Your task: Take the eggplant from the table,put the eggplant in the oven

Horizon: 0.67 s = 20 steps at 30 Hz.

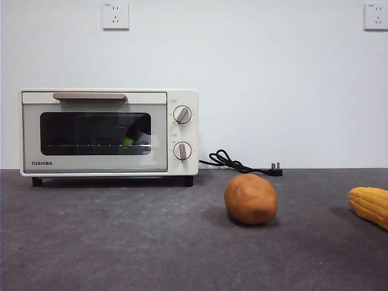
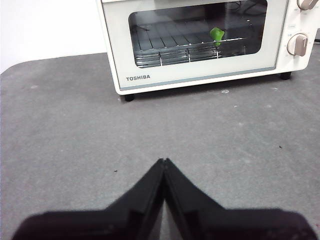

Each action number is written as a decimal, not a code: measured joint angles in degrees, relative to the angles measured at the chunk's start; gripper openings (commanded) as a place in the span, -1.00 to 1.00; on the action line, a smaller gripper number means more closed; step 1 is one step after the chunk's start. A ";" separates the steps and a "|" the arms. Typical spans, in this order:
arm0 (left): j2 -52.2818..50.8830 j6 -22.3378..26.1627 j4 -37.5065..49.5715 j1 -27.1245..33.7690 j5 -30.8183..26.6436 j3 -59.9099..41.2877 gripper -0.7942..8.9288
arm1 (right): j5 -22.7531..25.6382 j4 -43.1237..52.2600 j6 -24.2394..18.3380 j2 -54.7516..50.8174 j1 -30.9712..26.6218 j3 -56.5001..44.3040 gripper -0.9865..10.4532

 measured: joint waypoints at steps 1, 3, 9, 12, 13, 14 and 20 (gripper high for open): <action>0.00 0.00 0.00 0.00 0.02 0.02 -0.84 | -0.02 0.00 -0.46 0.02 0.00 -0.02 -0.83; 0.00 0.00 0.00 0.00 0.00 0.02 -0.84 | -0.02 0.00 -1.20 0.00 0.00 -0.02 -0.83; 0.00 0.00 0.00 0.00 0.02 0.02 -0.85 | 0.00 0.00 -1.40 0.02 0.00 0.00 -0.83; 0.00 0.00 0.00 0.00 0.00 0.02 -0.84 | 0.04 0.02 -1.40 0.02 0.00 -0.02 -0.83; 0.00 0.00 0.00 0.00 0.00 0.02 -0.85 | 0.09 0.02 -1.40 0.00 0.00 0.00 -0.83; 0.00 0.00 0.00 0.00 0.00 0.02 -0.85 | 0.15 0.02 -1.40 0.00 0.00 -0.02 -0.83; 0.00 0.00 0.00 0.00 0.02 0.00 -0.84 | 0.20 0.00 -1.40 0.02 0.00 -0.02 -0.83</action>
